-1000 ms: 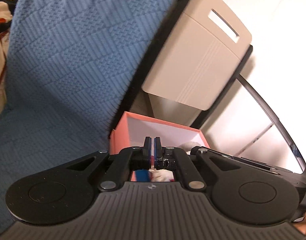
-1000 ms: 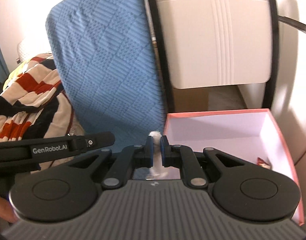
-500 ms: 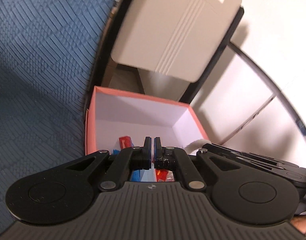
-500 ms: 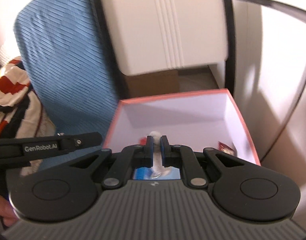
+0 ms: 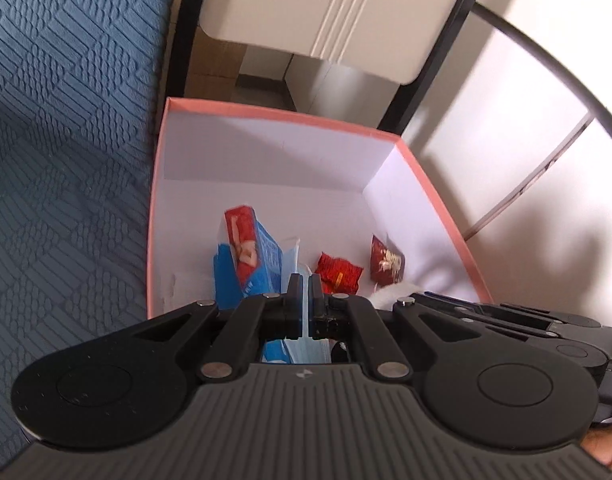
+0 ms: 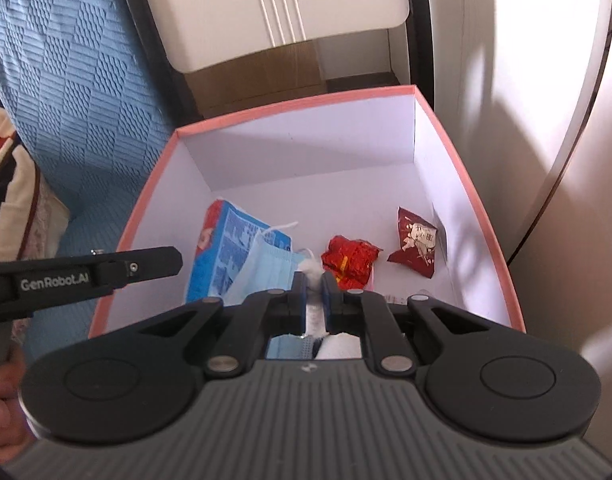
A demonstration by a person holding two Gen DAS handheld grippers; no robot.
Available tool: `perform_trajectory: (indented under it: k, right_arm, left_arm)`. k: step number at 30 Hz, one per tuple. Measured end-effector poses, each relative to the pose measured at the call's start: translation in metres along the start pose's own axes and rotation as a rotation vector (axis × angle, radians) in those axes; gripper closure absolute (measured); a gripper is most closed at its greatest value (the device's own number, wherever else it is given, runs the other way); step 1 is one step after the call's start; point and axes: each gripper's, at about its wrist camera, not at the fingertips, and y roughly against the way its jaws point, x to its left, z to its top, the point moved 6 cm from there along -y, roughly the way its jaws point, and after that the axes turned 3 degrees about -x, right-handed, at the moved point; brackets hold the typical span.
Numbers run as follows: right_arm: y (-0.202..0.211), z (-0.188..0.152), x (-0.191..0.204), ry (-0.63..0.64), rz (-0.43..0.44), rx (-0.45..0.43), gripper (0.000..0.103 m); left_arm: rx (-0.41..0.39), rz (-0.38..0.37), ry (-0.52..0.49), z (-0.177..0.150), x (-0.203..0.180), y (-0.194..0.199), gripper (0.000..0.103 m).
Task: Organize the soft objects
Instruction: 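Open the right tool to drop the hair tie into the box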
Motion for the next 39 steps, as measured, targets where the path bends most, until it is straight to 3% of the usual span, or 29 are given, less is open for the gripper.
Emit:
perform_trajectory:
  k: [5,8,9,24,39]
  right_arm:
    - [-0.007,-0.001,-0.005,-0.026,0.000,0.003,0.084]
    - [-0.005,0.002,-0.009,-0.061,0.003,0.008,0.056]
    - [-0.002,0.004,-0.009,-0.068,-0.003,-0.004,0.051]
    - [0.103,0.046,0.030,-0.001,-0.007,-0.194,0.051]
    - [0.174,0.015,0.068,0.012,-0.050,-0.234,0.051]
  left_arm:
    - [0.001,0.024,-0.034,-0.003,-0.003,0.000,0.100]
    - [0.002,0.045,-0.038,-0.001,0.000,0.005,0.100]
    - [-0.006,0.044,-0.034,0.000,0.001,0.010,0.099]
    - [-0.167,0.009,-0.077,0.043,-0.022,0.117,0.099]
    - [-0.195,-0.041,-0.115,0.019,-0.015,0.195,0.099]
